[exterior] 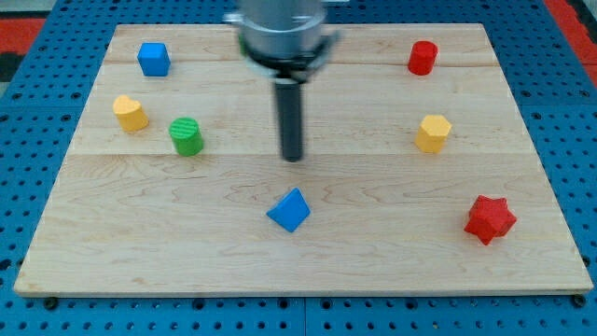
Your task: Move the blue triangle towards the left bottom of the green circle
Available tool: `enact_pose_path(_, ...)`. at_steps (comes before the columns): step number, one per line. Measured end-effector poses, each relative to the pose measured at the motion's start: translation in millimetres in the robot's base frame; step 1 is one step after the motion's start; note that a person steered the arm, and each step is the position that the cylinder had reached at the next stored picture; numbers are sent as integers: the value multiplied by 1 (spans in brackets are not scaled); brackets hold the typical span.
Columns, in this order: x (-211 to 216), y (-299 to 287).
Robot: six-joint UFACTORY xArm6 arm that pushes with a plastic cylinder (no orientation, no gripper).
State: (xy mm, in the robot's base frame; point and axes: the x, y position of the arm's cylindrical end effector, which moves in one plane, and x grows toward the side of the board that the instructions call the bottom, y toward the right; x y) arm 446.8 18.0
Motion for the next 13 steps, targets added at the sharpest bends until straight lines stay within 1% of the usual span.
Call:
enact_pose_path(1,42,30)
enact_pose_path(2,67,-12)
enact_pose_path(3,36,-112)
enact_pose_path(4,36,-86)
enact_pose_path(5,44,-34)
enact_pose_path(6,47,36)
enact_pose_path(7,81,20)
enact_pose_path(8,90,-20)
enact_pose_path(9,69,-100)
enact_pose_path(10,48,-140)
enact_pose_path(11,52,-87)
enact_pose_path(12,69,-58)
enact_pose_path(13,97,-118)
